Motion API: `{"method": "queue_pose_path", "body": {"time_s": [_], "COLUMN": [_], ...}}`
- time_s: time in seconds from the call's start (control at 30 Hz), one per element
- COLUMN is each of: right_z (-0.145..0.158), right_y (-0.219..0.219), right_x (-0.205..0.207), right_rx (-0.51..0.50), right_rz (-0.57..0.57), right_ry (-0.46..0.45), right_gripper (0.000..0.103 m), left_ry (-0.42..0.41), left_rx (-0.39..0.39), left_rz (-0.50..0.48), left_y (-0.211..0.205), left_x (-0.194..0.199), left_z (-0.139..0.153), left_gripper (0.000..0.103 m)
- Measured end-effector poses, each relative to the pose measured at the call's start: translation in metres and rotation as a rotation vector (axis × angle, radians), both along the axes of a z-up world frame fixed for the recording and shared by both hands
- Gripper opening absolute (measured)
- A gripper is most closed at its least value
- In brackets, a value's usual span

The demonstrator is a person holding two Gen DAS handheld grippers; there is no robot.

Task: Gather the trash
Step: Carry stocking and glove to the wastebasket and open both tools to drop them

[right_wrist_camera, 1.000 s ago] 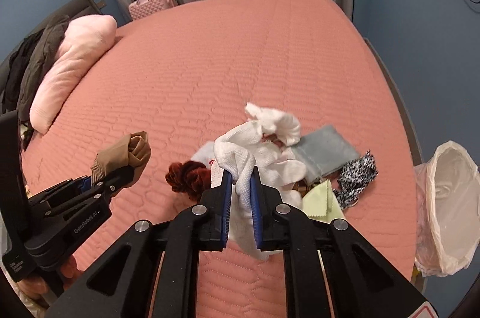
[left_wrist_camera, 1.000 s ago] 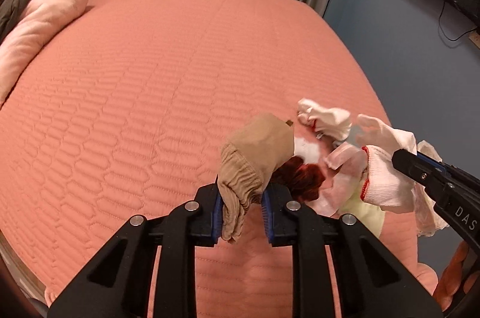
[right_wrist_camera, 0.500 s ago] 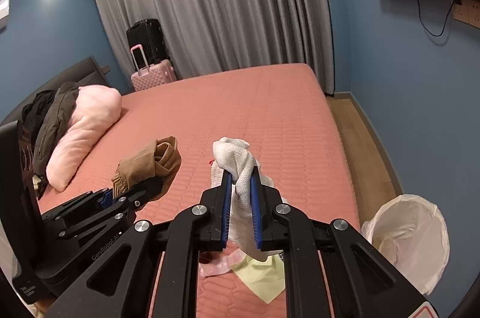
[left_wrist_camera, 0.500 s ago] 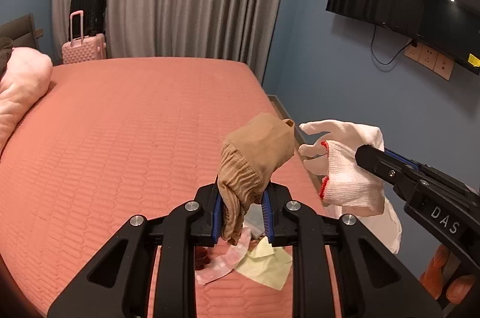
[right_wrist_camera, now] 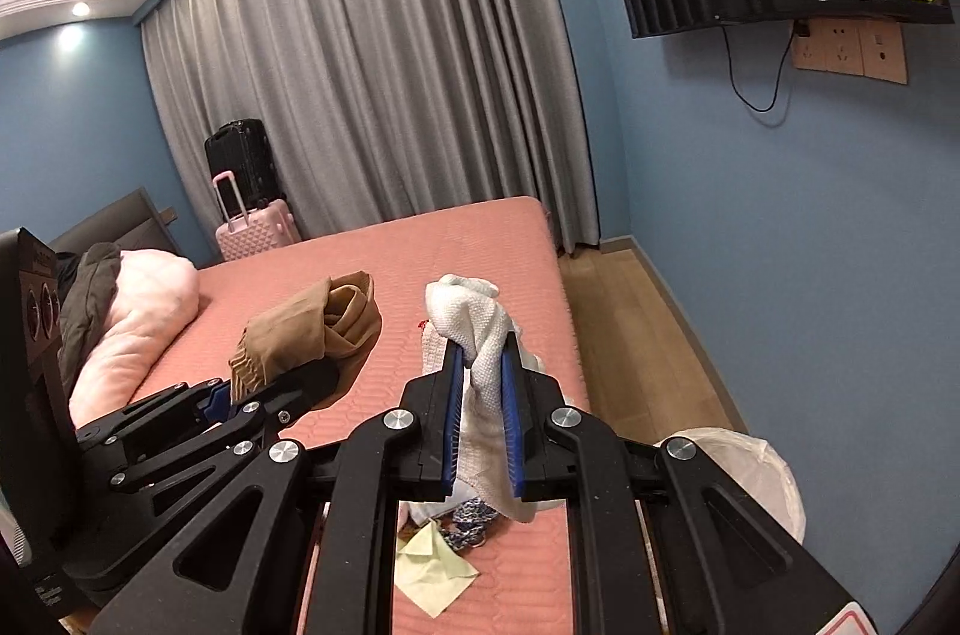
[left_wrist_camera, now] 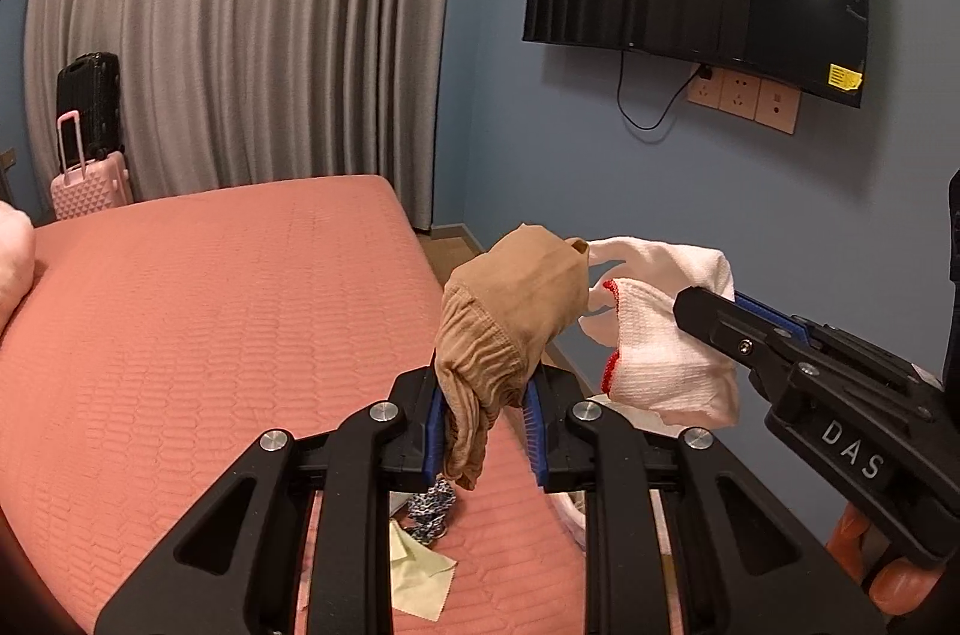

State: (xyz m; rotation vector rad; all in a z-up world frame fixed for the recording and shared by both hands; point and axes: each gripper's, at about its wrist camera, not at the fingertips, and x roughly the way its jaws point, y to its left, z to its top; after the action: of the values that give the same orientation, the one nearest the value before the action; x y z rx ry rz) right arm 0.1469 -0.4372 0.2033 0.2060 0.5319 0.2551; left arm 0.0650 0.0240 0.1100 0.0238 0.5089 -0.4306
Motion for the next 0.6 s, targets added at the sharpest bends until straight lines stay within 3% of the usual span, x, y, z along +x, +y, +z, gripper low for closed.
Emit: {"method": "queue_pose_path", "body": {"time_s": [0.6], "right_z": [-0.043], "right_y": [-0.12], "right_x": [-0.005], "right_rx": [0.035], "right_rz": [-0.185], "right_ry": [0.075], "right_gripper": [0.011], "left_ry": [0.054], "left_rx": [0.089], "left_rz": [-0.196], "left_y": [-0.117], "left_x": [-0.012], "left_z": [-0.026], "left_gripper": [0.022]}}
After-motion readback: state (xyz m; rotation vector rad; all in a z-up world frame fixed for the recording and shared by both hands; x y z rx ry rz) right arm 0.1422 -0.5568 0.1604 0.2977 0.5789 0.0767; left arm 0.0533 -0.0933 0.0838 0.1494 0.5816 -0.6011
